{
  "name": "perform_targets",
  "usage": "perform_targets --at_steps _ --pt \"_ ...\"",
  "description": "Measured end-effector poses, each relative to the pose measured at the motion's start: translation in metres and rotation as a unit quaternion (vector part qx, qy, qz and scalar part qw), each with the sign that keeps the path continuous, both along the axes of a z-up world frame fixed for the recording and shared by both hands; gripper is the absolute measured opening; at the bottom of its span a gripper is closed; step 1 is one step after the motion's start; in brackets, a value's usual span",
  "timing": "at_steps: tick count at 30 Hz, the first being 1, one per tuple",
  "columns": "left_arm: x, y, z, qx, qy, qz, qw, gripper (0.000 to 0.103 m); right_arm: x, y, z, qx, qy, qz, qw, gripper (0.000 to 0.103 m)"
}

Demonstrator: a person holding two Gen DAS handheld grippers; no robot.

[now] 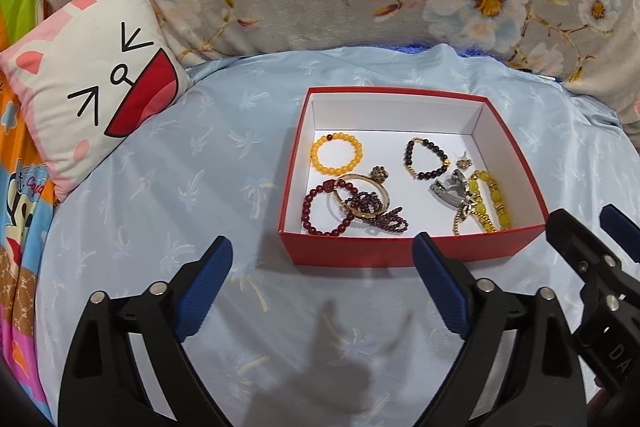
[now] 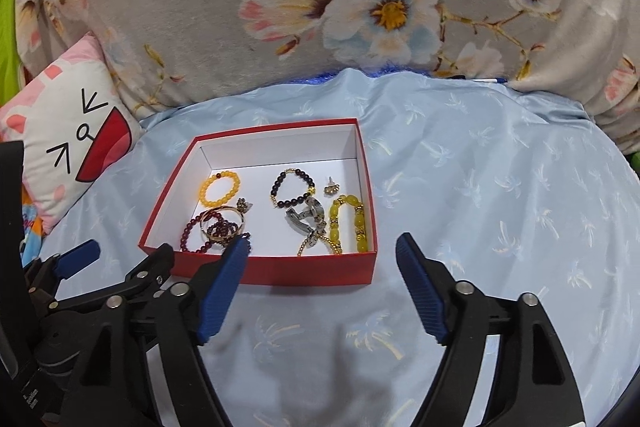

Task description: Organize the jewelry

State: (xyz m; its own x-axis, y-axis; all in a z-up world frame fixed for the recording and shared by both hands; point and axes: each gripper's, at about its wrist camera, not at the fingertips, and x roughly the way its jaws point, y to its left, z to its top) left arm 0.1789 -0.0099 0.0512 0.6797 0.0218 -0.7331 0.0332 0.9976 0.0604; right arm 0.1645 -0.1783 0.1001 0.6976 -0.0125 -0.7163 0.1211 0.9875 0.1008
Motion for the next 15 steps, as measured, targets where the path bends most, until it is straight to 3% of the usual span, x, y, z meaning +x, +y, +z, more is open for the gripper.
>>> perform_targets --at_steps 3,9,15 --pt "0.0 0.0 -0.003 -0.002 0.007 -0.003 1.0 0.091 0.0 -0.006 -0.003 0.013 0.001 -0.007 1.0 0.084" --pt "-0.004 -0.009 -0.008 0.015 0.009 -0.013 0.9998 0.091 0.0 0.0 -0.008 0.003 0.004 -0.005 1.0 0.084" --pt "-0.001 0.002 -0.011 0.002 0.017 0.008 0.9998 0.091 -0.001 0.001 -0.008 -0.001 0.003 -0.003 1.0 0.084"
